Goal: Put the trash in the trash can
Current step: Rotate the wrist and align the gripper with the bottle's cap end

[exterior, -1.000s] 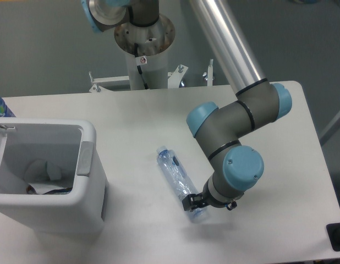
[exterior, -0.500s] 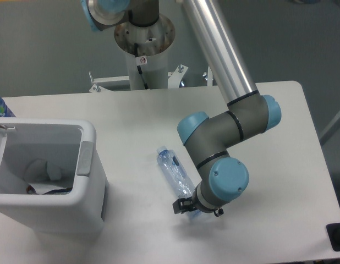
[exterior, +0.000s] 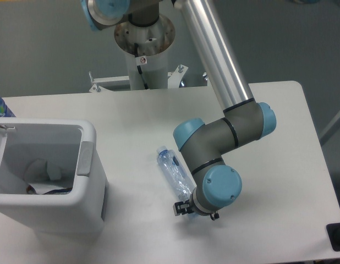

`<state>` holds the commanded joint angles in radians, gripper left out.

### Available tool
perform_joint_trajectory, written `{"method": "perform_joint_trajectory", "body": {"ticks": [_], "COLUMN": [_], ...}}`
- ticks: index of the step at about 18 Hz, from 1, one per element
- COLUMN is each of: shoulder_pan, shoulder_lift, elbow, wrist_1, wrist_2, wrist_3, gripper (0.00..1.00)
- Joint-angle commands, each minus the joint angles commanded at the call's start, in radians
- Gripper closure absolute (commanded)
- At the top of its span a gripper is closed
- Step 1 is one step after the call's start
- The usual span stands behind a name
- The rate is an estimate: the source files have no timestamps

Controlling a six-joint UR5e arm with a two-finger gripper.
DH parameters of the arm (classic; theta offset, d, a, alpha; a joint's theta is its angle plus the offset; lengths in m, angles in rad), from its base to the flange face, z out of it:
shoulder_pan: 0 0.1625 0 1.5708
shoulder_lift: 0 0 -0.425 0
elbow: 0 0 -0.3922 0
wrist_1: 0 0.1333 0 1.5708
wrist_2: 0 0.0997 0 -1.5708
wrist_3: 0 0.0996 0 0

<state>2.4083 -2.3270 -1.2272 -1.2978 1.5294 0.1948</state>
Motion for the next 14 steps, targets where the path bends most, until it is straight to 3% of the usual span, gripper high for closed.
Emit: {"method": "perform_joint_trajectory", "body": {"ticks": [10, 14], "shoulder_pan": [0.0, 0.002], "shoulder_lift": [0.015, 0.029], "elbow": [0.002, 0.006], "wrist_1": [0.0, 0.002], "wrist_2": [-0.003, -0.011], "wrist_3": [-0.014, -0.014], "gripper": [0.56, 0.57]}}
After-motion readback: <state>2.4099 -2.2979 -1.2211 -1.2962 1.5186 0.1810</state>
